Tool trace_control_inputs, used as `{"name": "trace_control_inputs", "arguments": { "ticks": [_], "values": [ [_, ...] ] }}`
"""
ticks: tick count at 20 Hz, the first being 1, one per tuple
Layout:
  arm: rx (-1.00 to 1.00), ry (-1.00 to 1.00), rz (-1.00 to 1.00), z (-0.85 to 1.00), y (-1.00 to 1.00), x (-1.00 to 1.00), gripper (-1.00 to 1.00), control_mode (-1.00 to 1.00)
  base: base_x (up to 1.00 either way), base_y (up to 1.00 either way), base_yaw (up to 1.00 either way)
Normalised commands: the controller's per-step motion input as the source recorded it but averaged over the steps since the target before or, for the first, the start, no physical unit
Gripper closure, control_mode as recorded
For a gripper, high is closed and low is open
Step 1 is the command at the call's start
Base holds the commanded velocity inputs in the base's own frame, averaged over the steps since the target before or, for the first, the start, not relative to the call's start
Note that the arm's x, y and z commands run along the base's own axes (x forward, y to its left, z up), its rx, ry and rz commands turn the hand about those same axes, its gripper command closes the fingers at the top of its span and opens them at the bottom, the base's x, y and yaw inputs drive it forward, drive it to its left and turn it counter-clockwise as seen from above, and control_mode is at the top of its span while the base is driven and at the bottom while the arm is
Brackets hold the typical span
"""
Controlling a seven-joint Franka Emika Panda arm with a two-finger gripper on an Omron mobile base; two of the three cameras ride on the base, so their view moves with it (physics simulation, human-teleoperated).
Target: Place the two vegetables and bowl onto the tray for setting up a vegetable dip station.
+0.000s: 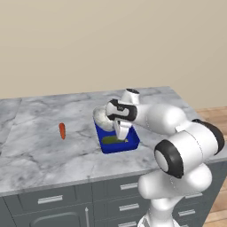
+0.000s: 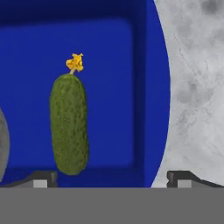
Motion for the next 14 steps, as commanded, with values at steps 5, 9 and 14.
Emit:
{"name": "trace_control_inputs", "arguments": {
  "ticks": [5, 9, 14],
  "values": [
    [-0.05, 0.00, 0.04, 0.16, 0.29, -0.26, -1.00, -1.00, 0.00, 0.00, 0.00],
    [-0.07, 0.00, 0.13, 0.17, 0.35, -0.23, -1.00, -1.00, 0.00, 0.00, 0.00],
    [-0.04, 0.02, 0.31, 0.19, 0.37, -0.13, -1.00, -1.00, 0.00, 0.00, 0.00]
  ]
}}
